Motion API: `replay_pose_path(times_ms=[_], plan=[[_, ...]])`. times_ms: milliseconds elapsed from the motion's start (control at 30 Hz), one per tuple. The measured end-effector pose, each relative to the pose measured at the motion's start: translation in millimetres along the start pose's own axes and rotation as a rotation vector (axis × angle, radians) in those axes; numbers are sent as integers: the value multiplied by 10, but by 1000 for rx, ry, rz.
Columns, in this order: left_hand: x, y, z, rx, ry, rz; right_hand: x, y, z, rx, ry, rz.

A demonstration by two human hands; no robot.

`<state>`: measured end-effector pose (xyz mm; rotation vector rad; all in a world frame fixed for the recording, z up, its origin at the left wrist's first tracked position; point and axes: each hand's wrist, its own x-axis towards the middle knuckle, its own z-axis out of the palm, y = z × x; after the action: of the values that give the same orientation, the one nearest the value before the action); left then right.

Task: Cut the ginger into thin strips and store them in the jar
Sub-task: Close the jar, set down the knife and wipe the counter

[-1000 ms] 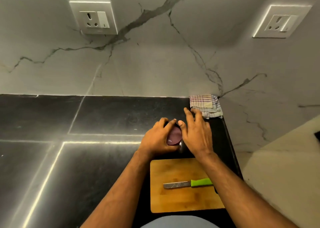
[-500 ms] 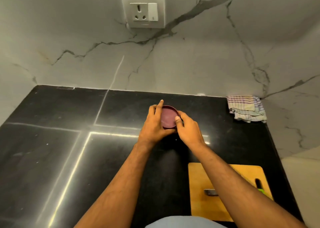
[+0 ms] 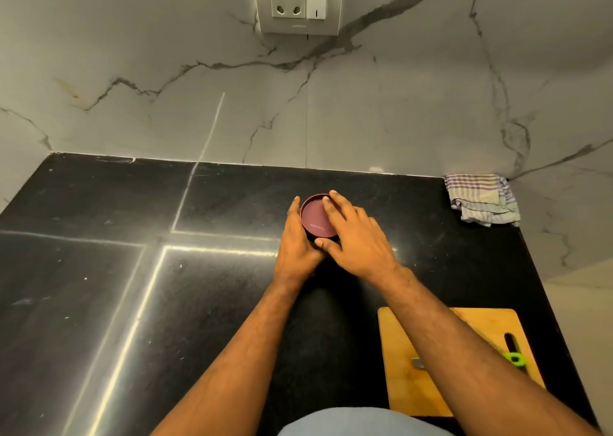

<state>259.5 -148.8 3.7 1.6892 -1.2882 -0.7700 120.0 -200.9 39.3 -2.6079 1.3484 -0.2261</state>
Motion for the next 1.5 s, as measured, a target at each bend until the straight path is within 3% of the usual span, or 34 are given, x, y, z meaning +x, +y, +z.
replay_pose_path(times_ms=[133, 367, 500, 667, 800, 933, 1033, 1267, 1500], plan=[[-3, -23, 23, -51, 37, -7, 29, -126, 45, 17, 119, 89], [75, 4, 80, -78, 41, 19, 77, -152, 55, 156, 87, 144], [-46, -34, 132, -5, 75, 46, -51, -68, 28, 168, 131, 135], [-560, 6, 358, 182, 234, 148, -484, 237, 20, 201, 218, 294], [-957, -23, 679, 246, 61, 282, -909, 410, 114, 176, 188, 382], [-1122, 42, 910, 238, -178, 305, -1355, 613, 175, 179, 143, 441], [-1207, 97, 1052, 293, -313, 474, -1700, 853, 176, 174, 151, 450], [-1360, 341, 1528, 391, -442, 683, -2361, 1319, 67, 140, 122, 323], [-1331, 323, 1490, 489, -481, 655, -2680, 1649, -66, 202, 24, 186]])
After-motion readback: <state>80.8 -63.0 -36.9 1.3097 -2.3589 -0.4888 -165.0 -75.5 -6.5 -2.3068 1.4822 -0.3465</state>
